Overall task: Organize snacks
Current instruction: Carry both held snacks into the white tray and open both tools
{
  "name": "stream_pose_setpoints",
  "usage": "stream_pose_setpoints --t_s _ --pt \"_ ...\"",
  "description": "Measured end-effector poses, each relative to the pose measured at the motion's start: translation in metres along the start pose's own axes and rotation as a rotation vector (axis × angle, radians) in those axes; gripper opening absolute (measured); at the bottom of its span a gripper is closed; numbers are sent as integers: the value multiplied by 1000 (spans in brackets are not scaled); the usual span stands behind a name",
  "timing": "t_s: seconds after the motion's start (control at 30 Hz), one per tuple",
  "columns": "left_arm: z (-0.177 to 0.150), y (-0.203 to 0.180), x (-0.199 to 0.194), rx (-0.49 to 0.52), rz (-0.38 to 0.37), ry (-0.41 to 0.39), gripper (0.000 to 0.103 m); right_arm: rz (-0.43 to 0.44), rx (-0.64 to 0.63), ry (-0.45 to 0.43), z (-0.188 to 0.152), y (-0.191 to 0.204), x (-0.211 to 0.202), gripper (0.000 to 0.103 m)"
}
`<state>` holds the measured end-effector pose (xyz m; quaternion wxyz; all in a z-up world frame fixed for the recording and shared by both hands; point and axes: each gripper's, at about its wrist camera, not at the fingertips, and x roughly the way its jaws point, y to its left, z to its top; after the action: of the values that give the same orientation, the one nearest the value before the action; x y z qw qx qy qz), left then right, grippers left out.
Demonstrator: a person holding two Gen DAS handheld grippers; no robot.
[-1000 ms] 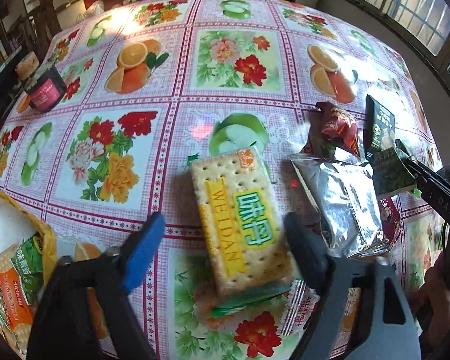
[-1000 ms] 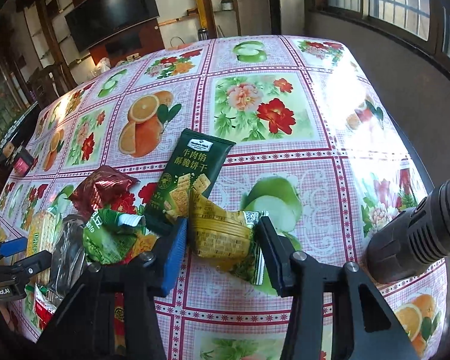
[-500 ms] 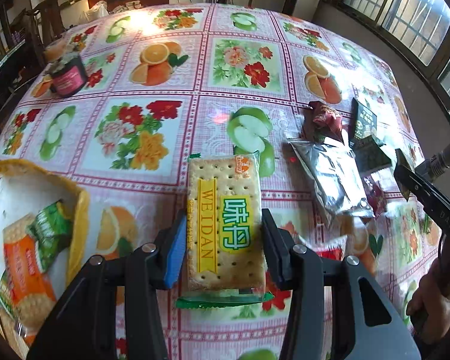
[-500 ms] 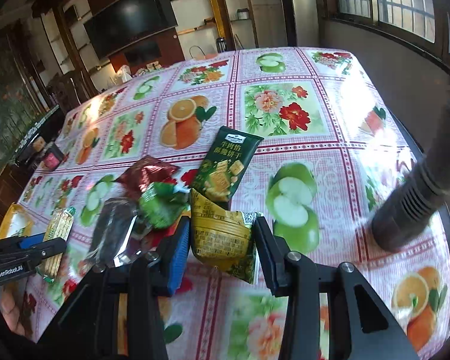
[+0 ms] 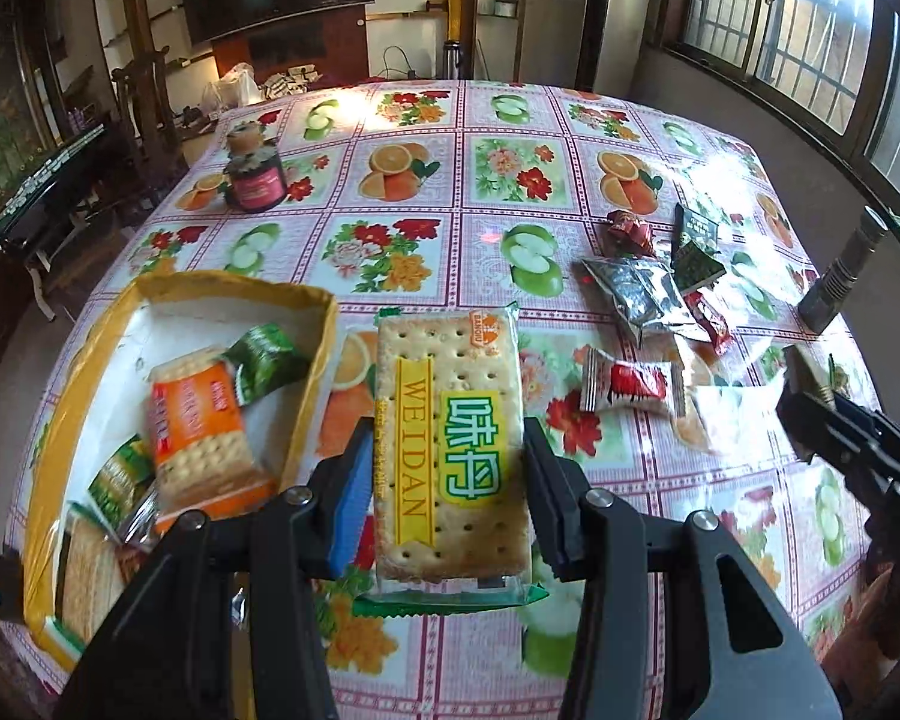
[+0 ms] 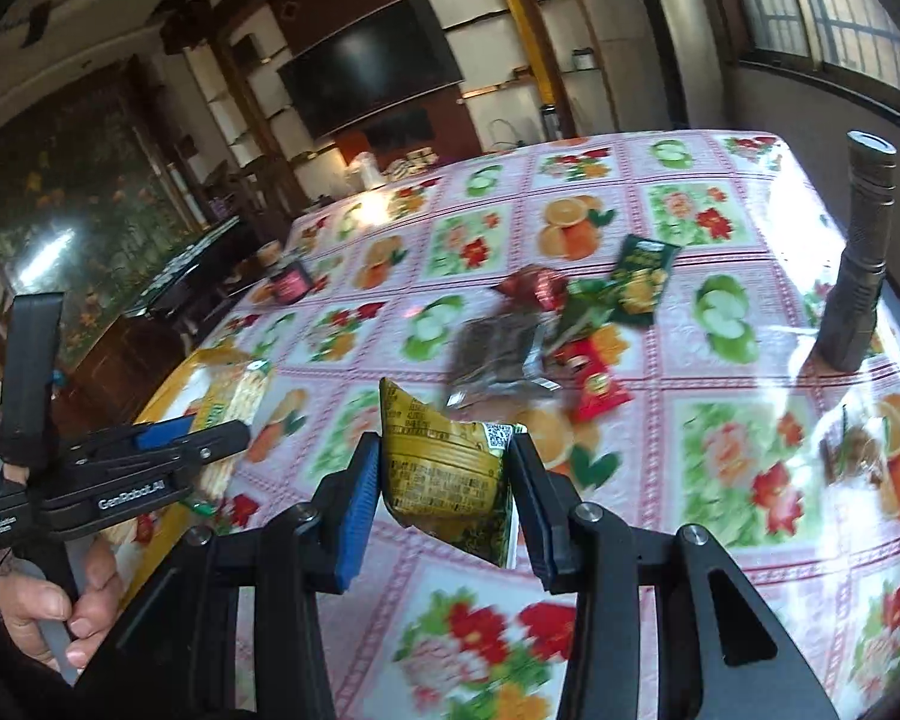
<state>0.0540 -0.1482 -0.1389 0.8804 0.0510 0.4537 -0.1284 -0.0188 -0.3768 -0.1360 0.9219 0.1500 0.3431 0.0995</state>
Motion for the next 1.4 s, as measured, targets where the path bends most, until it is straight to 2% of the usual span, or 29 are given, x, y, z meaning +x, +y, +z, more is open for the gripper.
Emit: stream_pose_setpoints --t_s 0.33,0.57,1.03,1.4 --pt "-29 23 -24 -35 14 1 48 89 -67 46 -21 51 3 42" --pt "-42 33 -40 -40 18 -16 48 120 -107 78 -30 75 10 43" --pt "-47 50 -58 -62 19 -49 48 133 -143 101 -35 97 14 44" --pt "-49 52 -60 -70 13 -51 48 137 -146 106 -35 98 15 45"
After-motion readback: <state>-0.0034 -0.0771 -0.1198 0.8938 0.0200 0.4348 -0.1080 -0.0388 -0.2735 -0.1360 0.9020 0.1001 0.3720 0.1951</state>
